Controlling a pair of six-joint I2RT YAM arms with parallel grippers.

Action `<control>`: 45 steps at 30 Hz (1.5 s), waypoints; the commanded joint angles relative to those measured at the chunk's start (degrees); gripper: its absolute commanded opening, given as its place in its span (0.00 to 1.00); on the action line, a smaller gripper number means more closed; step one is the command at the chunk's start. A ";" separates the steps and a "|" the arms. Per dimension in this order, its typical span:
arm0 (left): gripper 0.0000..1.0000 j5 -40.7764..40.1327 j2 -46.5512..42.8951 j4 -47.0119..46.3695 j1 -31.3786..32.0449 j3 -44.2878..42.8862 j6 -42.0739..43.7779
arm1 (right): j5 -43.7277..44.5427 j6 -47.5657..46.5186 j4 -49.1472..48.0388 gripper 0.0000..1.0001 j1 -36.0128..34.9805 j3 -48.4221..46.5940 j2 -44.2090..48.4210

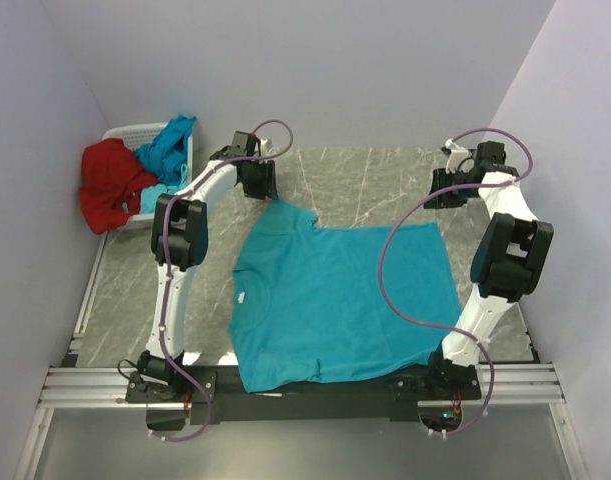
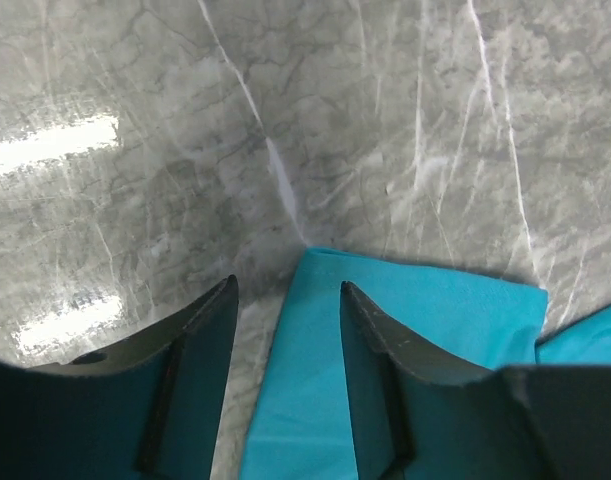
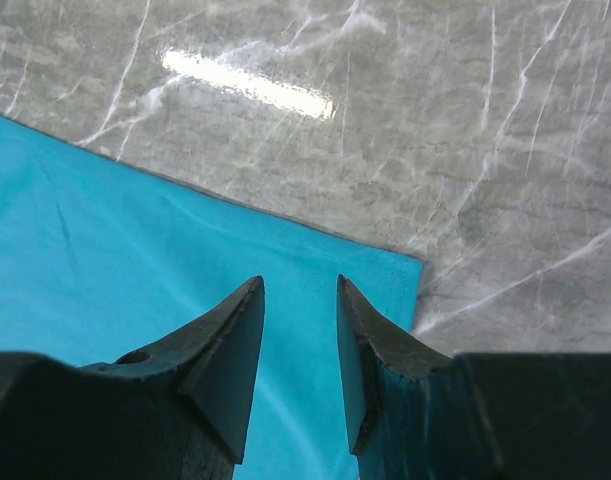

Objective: Fold and stack the t-shirts
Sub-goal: Flatten the tshirt out

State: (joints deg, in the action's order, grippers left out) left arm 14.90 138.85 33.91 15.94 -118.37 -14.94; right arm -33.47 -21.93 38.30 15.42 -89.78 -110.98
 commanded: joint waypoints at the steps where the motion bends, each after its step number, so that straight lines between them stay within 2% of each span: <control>1: 0.50 2.59 0.20 2.12 0.32 -1.53 2.90 | -0.10 0.84 -0.07 0.42 0.31 -0.58 -0.29; 4: 0.50 3.30 -0.68 1.07 0.32 0.68 3.07 | 0.16 0.84 -0.51 0.42 0.49 0.21 -0.29; 12: 0.49 3.56 0.11 1.42 1.19 0.15 2.99 | 0.25 1.19 -0.16 0.42 0.84 -0.57 -0.64; 19: 0.39 -1.53 2.83 3.00 3.48 -2.48 3.07 | 0.60 1.02 -0.16 0.42 0.84 -0.66 -0.82; 22: 0.27 -5.22 3.18 3.71 4.01 -2.66 3.25 | 1.13 0.93 -0.07 0.42 0.93 -1.01 -0.99; 23: 0.18 -5.75 3.10 3.62 4.01 -2.57 3.34 | 1.30 0.93 0.10 0.42 0.93 -1.27 -1.26; 27: 0.01 -8.12 1.52 2.21 3.83 -0.82 3.34 | 3.06 0.75 1.59 0.42 0.84 -3.12 -2.49; 37: 0.00 -11.47 -2.08 -0.16 3.66 2.87 3.95 | 9.65 1.98 5.73 0.40 1.45 -14.27 -11.44; 40: 0.00 -10.77 -1.30 1.15 3.65 1.04 3.95 | 11.32 2.42 7.13 0.38 1.37 -17.26 -13.99; 45: 0.00 -10.42 -1.03 1.77 3.39 0.16 4.13 | 13.61 0.94 9.68 0.34 1.45 -16.32 -15.50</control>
State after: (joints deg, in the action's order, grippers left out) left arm 6.17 138.56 33.26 19.92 -117.12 -12.64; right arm -22.31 -20.40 44.86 16.53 -105.34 -126.06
